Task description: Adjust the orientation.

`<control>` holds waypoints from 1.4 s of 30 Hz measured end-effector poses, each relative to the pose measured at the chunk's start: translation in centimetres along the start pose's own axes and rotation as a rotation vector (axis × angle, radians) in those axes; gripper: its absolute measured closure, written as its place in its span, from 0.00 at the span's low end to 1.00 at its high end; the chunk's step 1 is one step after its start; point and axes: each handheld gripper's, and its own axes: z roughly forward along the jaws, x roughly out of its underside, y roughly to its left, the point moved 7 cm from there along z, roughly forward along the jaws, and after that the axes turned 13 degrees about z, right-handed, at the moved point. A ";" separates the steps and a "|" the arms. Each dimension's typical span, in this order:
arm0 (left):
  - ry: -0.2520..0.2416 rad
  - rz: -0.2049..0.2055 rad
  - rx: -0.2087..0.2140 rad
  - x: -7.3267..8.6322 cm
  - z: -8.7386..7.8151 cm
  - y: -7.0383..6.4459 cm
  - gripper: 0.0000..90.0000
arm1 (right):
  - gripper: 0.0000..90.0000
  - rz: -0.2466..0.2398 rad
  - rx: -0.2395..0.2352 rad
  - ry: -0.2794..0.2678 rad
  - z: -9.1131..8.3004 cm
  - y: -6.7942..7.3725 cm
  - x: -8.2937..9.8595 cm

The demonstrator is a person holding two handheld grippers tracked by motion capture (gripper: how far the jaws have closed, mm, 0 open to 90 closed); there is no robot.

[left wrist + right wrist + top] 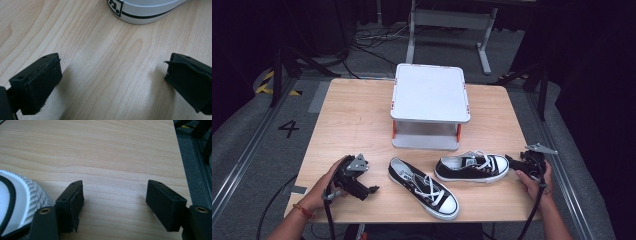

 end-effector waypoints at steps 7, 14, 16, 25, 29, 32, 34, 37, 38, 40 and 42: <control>-0.001 -0.001 0.001 0.6 -0.7 -0.6 0.03 | 0.34 0.003 0.003 -0.001 0.0 0.0 0.0; 0.020 0.028 0.028 0.7 -1.3 -1.1 0.13 | 0.34 0.002 0.005 -0.001 -0.2 0.1 0.2; 0.035 0.079 0.032 0.5 -1.7 -1.2 0.20 | 0.34 0.002 0.004 -0.001 -0.2 0.1 0.2; -0.015 0.186 0.079 -3.6 -3.4 -3.0 0.25 | 0.34 0.002 0.004 -0.001 -0.2 0.1 0.2; -0.054 0.253 0.081 -6.3 -3.9 -4.0 0.28 | 0.34 0.003 0.005 -0.001 -0.2 0.0 0.2; -0.055 0.301 0.092 -7.9 -3.5 -4.8 0.31 | 0.34 0.002 0.006 0.000 -0.2 0.0 0.2; -0.039 0.332 0.088 -8.7 -3.0 -5.1 0.33 | 0.34 0.003 0.005 -0.001 -0.2 0.0 0.2; -0.028 0.351 0.106 -9.4 -1.9 -5.2 0.35 | 0.34 0.003 0.005 -0.001 -0.2 0.1 0.2; -0.025 0.353 0.109 -9.6 -1.6 -5.2 0.35 | 0.34 0.003 0.005 -0.001 -0.2 0.0 0.2; -0.016 0.356 0.113 -9.9 -1.0 -5.1 0.38 | 0.34 0.003 0.005 -0.001 -0.2 0.0 0.2; -0.013 0.360 0.125 -10.2 -0.5 -5.1 0.39 | 0.34 0.002 0.006 -0.001 -0.2 0.0 0.2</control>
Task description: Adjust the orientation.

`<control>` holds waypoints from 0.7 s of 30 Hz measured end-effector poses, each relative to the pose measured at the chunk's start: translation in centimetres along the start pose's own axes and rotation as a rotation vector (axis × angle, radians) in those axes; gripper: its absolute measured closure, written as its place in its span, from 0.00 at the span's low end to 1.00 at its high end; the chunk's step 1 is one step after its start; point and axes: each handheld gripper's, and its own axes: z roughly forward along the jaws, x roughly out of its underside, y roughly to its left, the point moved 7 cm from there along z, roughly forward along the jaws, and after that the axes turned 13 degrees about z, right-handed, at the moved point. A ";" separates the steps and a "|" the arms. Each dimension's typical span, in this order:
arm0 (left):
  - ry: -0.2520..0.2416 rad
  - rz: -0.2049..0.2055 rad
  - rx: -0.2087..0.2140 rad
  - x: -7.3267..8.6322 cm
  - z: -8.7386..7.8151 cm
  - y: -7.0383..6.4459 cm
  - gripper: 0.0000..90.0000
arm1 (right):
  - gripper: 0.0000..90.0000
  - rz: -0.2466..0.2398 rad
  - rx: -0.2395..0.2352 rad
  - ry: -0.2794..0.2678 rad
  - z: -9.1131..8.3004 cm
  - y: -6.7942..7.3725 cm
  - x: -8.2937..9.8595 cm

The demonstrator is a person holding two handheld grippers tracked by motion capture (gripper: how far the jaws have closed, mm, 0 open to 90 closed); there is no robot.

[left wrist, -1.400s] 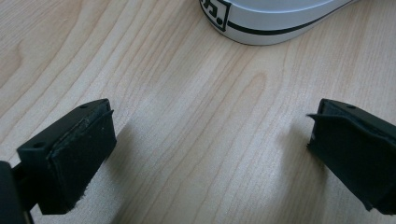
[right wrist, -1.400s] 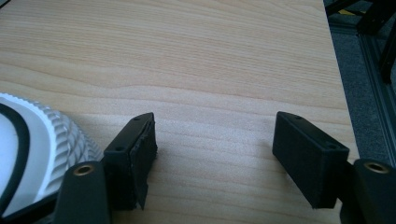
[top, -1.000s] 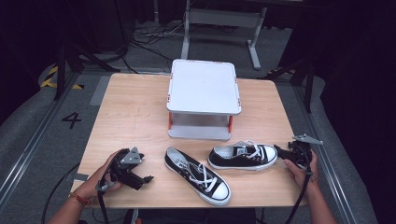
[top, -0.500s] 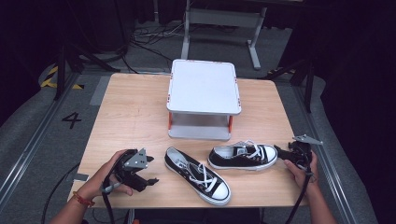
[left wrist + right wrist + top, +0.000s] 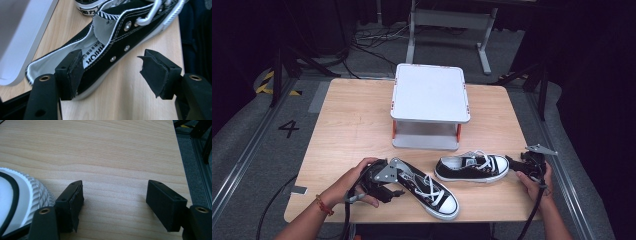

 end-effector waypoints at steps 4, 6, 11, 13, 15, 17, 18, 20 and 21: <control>-0.013 0.006 0.012 -0.4 0.5 0.4 0.44 | 0.34 0.000 0.000 0.000 0.0 0.0 0.0; -0.007 0.003 0.022 -0.6 0.7 0.6 0.47 | 0.34 0.000 0.000 0.000 0.0 0.0 0.0; 0.004 0.034 0.035 -1.4 1.0 1.0 0.47 | 0.34 0.002 0.000 0.000 0.0 0.0 0.0; 0.007 0.040 0.053 -1.6 1.3 0.9 0.48 | 0.34 0.002 0.000 0.000 0.0 0.0 0.0; 0.017 0.047 0.074 -1.5 1.7 0.8 0.49 | 0.34 0.002 0.000 -0.001 0.0 0.0 0.0; 0.033 0.053 0.095 -1.4 2.1 0.8 0.52 | 0.34 0.002 0.000 0.000 0.0 0.0 0.0; 0.036 0.052 0.116 -1.3 2.4 0.7 0.54 | 0.34 0.002 0.000 -0.001 0.0 0.0 0.0; 0.036 0.051 0.124 -1.2 2.5 0.7 0.56 | 0.34 0.002 0.000 -0.001 0.0 0.0 0.0; 0.037 0.050 0.133 -1.1 2.6 0.7 0.56 | 0.34 0.002 0.000 -0.001 0.0 0.0 0.0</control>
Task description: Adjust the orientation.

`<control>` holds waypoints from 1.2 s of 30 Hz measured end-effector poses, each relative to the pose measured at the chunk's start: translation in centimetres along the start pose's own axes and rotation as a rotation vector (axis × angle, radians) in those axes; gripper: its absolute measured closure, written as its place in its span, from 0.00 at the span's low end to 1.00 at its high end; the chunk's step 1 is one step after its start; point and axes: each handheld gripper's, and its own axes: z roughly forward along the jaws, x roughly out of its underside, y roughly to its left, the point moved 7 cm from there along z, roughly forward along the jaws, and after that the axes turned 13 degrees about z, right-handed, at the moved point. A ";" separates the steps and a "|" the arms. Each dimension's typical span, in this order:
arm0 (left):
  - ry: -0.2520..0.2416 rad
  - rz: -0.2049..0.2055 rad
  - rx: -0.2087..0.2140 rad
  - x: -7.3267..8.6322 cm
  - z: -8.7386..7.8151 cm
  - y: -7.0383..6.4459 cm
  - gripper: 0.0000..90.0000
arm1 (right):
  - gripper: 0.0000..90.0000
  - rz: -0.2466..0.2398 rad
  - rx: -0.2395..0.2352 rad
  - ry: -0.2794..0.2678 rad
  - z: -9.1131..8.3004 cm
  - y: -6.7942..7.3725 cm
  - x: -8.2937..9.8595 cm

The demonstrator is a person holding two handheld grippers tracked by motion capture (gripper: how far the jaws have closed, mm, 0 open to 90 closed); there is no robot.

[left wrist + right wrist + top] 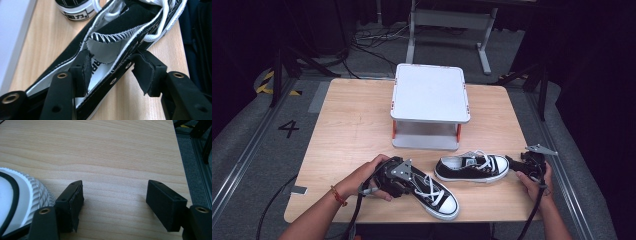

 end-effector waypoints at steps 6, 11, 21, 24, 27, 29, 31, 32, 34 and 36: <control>-0.006 0.027 0.014 0.4 -0.2 0.0 0.67 | 0.34 0.000 0.000 0.000 0.0 0.0 0.0; 0.004 0.042 0.018 0.5 -0.4 0.0 0.74 | 0.34 0.000 0.000 0.000 0.0 0.0 0.0; 0.016 0.047 0.029 0.6 -0.7 -0.3 0.82 | 0.34 0.000 0.000 0.000 0.0 0.0 0.0; 0.023 0.053 0.030 0.7 -0.8 -0.5 0.85 | 0.34 0.000 0.000 0.000 0.0 0.0 0.0; 0.026 0.057 0.031 0.9 -1.0 -0.7 0.87 | 0.34 0.000 0.000 0.000 0.0 0.0 0.0; 0.039 0.064 0.031 1.0 -1.2 -0.8 0.90 | 0.34 0.000 0.000 0.000 0.0 0.0 0.0; 0.044 0.052 0.032 1.4 -1.4 -0.9 0.93 | 0.34 -0.001 0.000 0.000 0.0 0.0 0.0; 0.047 0.044 0.028 1.6 -1.6 -0.9 0.95 | 0.34 -0.002 0.000 0.000 -0.1 0.0 0.0; 0.052 0.027 0.025 2.2 -2.0 -0.9 0.96 | 0.34 -0.006 -0.006 0.002 -0.1 0.0 0.1; 0.061 0.012 0.021 2.8 -2.5 -1.0 0.97 | 0.34 -0.006 -0.006 0.001 -0.1 0.0 0.1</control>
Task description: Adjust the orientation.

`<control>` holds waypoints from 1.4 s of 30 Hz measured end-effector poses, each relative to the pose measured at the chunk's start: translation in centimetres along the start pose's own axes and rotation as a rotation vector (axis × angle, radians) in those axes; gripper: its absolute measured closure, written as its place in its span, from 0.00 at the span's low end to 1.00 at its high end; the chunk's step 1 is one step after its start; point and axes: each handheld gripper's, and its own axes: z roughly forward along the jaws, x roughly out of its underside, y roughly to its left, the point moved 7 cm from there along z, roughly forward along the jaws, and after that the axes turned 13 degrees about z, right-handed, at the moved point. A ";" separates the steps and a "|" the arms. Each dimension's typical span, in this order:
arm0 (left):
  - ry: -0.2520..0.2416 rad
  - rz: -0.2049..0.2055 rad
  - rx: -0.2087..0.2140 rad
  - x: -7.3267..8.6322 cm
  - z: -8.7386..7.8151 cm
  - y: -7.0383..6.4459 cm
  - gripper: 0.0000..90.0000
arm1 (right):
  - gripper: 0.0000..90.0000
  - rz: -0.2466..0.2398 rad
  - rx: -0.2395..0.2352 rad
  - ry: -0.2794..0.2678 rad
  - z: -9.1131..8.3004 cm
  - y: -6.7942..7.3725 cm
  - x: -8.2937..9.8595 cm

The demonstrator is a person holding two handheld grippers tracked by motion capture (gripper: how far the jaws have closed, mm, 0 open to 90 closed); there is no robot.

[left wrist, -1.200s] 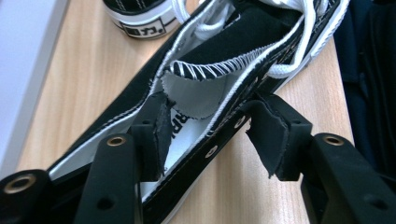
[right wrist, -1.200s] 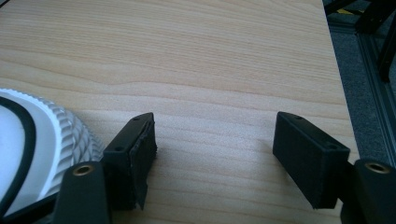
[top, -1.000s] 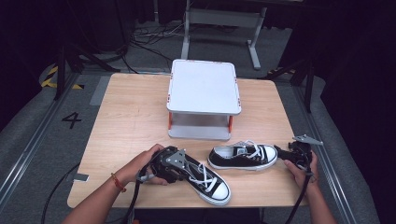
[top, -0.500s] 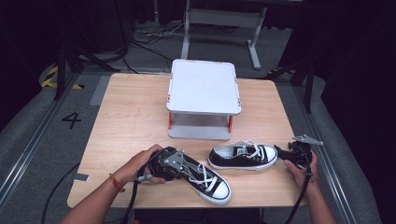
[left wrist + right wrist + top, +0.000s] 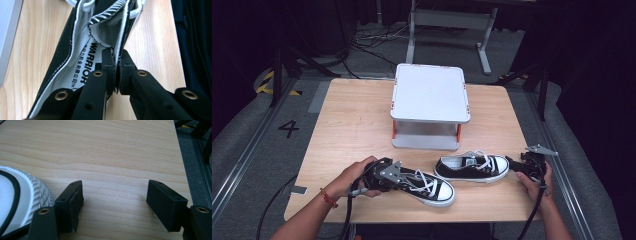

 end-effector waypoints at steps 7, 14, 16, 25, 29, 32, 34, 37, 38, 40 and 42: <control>0.026 -0.074 -0.031 3.1 -2.0 -0.7 0.97 | 0.34 0.000 0.000 0.000 0.0 0.0 0.0; 0.029 -0.167 -0.106 5.1 -3.1 -0.9 0.97 | 0.34 0.003 0.003 0.000 0.0 0.0 0.0; 0.027 -0.204 -0.114 5.4 -3.3 -0.9 0.97 | 0.34 0.005 0.006 0.000 0.0 0.0 0.0; 0.009 -0.391 -0.190 7.1 -4.1 -0.3 0.98 | 0.33 0.007 0.007 0.000 0.0 0.0 0.0; 0.046 -0.335 -0.148 5.3 -3.5 -1.1 0.96 | 0.33 0.006 0.006 0.000 0.0 0.0 0.0; 0.002 -0.343 -0.121 4.6 -4.5 -1.2 0.89 | 0.33 0.006 0.006 0.000 0.0 0.0 0.0; 0.006 -0.325 -0.112 4.4 -5.2 -1.3 0.85 | 0.33 0.006 0.006 0.000 0.0 0.0 0.0; 0.046 -0.294 -0.094 4.5 -6.2 -1.7 0.77 | 0.33 0.006 0.006 0.000 0.0 0.0 0.0; 0.061 -0.279 -0.086 4.6 -6.5 -1.8 0.74 | 0.33 0.006 0.006 0.000 0.0 0.0 0.0; 0.097 -0.252 -0.080 5.1 -7.1 -2.0 0.70 | 0.33 0.007 0.007 0.000 0.0 0.0 0.0; 0.131 -0.237 -0.069 5.7 -7.6 -2.2 0.62 | 0.33 0.006 0.006 0.000 0.0 0.0 0.0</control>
